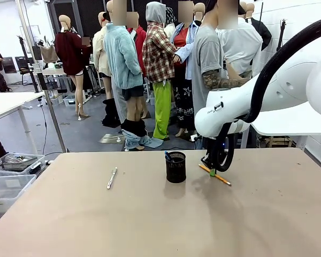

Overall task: Place the pens into the pen holder.
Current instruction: Pick up a writing instrument from the table and place it into the Pen holder.

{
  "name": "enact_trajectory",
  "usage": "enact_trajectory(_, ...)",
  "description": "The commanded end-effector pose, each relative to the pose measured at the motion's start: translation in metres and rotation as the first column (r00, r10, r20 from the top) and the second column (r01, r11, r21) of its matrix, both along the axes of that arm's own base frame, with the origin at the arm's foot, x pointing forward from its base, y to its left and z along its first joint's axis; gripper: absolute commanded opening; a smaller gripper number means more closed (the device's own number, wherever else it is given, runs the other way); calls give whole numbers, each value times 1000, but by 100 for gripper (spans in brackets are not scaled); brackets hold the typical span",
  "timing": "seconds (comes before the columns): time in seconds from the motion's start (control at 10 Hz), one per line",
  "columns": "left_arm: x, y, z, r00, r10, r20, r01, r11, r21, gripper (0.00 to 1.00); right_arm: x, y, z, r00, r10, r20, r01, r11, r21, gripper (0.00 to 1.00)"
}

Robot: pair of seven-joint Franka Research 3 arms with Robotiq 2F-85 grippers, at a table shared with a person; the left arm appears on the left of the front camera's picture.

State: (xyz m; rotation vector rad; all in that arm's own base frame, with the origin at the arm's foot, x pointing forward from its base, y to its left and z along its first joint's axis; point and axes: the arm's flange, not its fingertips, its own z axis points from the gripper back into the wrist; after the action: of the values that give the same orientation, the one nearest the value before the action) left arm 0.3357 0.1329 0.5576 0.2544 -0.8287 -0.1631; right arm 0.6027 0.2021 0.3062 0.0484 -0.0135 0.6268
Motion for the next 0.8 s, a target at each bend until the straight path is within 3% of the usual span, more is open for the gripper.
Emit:
enact_trajectory(0.0, 1, 2, -1, 1000, 0, 8, 0, 1000, 19, 100, -10, -27, 14, 995, 92, 30, -96, 977, 189, 0)
enact_trajectory(0.2, 1, 2, -1, 1000, 0, 8, 0, 1000, 19, 100, -18, -49, 36, 983, 143, 116, -175, 923, 344, 0)
enact_trajectory(0.3, 1, 2, -1, 1000, 0, 8, 0, 1000, 19, 100, -21, -58, 48, 962, 179, 206, -253, 865, 433, 0)
enact_trajectory(0.5, 1, 2, -1, 1000, 0, 8, 0, 1000, 19, 100, -30, -62, 76, 868, 173, 465, -442, 695, 567, 0)
enact_trajectory(0.7, 1, 2, -1, 1000, 0, 8, 0, 1000, 19, 100, -33, -56, 93, 786, 132, 604, -552, 591, 588, 0)
